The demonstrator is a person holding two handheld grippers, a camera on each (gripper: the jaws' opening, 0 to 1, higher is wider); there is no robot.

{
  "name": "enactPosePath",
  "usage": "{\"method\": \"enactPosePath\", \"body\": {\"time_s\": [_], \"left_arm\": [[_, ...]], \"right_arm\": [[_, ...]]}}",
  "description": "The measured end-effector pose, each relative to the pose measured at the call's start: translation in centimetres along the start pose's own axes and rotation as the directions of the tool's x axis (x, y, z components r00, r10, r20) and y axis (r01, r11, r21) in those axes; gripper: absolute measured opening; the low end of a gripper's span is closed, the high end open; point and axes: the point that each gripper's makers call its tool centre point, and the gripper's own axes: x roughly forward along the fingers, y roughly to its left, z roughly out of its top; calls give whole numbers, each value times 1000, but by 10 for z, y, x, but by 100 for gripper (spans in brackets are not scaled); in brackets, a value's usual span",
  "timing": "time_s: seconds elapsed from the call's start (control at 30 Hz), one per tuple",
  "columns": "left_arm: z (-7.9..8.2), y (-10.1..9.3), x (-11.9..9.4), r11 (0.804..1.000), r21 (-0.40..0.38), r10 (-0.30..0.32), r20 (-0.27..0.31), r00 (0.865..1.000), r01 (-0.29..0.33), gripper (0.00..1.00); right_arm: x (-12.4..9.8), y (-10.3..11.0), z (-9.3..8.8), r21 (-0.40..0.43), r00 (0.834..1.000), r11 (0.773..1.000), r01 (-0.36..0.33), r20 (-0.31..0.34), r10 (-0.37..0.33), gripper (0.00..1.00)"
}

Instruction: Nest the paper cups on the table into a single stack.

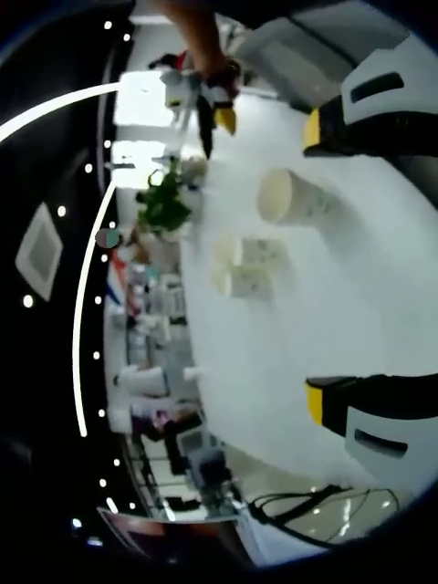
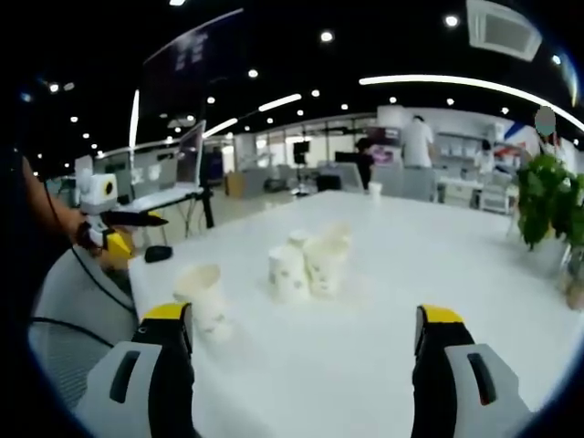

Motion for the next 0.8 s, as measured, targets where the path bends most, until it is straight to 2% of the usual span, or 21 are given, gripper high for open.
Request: {"method": "enactPosePath", "body": {"time_s": [0.17, 0.27, 0.6, 0.73, 0.77, 0.8], "left_arm": [[-4, -1, -2, 1000, -16, 13, 0, 1000, -13, 100], [0, 0, 1, 999, -18, 26, 15, 1000, -26, 100], [-5, 0, 7, 999, -33, 31, 0, 1000, -31, 99], [-5, 1, 7, 999, -22, 43, 7, 999, -43, 99], [-8, 8, 7, 996, 20, 82, -1, 997, -82, 100], [-10, 6, 8, 997, 13, 70, -3, 998, -70, 100]], "right_arm": [[3, -2, 2, 2, 1000, 1000, 1, 5, -1, 100], [5, -1, 1, 4, 1000, 1000, -1, -1, 1, 100], [10, 1, 0, -12, 1000, 1000, -15, -4, 15, 99], [16, -7, 2, -19, 1000, 1000, -6, -3, 6, 99], [17, -9, 2, -17, 1000, 1000, -2, -2, 2, 98], [19, -11, 2, -14, 1000, 1000, 1, -1, -1, 98]]}}
